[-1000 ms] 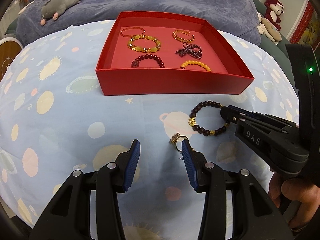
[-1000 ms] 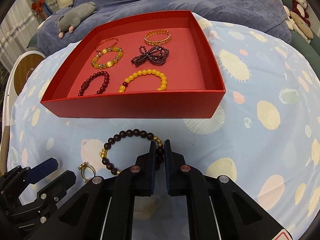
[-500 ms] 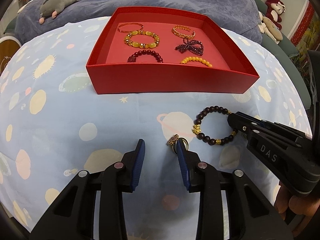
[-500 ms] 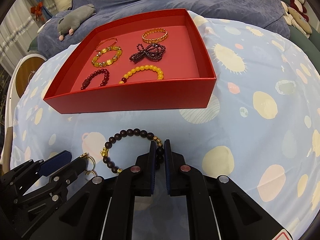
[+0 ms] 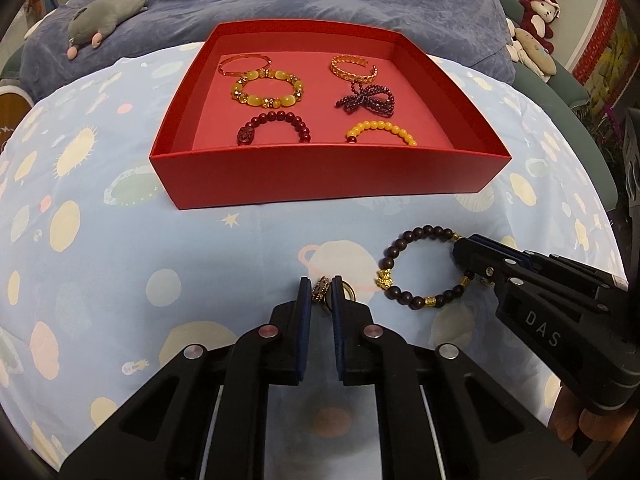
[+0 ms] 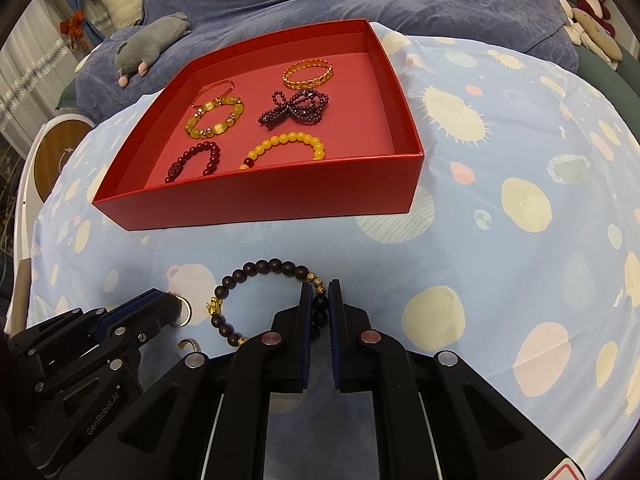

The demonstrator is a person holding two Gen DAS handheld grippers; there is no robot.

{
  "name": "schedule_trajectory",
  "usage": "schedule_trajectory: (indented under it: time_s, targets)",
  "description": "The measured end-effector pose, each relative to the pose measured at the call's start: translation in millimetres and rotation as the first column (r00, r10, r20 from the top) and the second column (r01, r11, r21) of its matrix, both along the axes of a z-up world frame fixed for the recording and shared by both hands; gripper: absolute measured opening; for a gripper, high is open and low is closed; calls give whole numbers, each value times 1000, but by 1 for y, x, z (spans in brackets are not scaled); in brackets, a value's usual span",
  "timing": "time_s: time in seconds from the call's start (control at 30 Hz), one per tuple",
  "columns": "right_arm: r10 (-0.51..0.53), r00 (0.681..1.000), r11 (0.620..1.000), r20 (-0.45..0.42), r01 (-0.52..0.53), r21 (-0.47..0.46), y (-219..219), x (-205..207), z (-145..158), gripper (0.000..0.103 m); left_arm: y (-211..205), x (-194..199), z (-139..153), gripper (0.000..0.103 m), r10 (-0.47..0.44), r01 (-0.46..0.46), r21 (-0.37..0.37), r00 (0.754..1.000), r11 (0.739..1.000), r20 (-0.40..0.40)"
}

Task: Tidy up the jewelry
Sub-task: 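Grasp a gold hoop earring with the left tool while the right tool grasps the dark bead bracelet, then lift the earring and dark bracelet and carry both toward the red box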

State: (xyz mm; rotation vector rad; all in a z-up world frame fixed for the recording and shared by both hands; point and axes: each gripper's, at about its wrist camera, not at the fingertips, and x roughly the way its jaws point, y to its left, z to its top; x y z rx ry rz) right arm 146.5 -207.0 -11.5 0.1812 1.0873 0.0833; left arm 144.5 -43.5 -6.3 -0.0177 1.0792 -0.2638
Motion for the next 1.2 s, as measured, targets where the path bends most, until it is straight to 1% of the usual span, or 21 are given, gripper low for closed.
schedule_trajectory:
  time_s: [0.23,0.43,0.53,0.77,1.0,1.2]
  targets:
    - [-3,999,1000,46,2,19,-6,-10,24,7,13,-3,19,10,31,-30,-30,999,999,16]
    - [-12,996,999,92,9,35,-16,-28,52,7,29,-12,43,10,54,-52,-42,997,998,48]
    - [-12,994,1000,105,9,26,-21,-40,62,7,37,-19,51,10,64,-62,-37,996,997,59]
    - [-24,995,999,97,21,34,-27,-71,65,7,46,-39,54,10,75,-73,-29,996,997,51]
    - [-12,997,999,82,9,42,-26,-97,65,7,38,-62,52,10,47,-46,-32,998,998,29]
    - [15,997,999,79,-18,42,-16,-115,67,7,27,-77,56,10,16,-16,-10,999,1000,36]
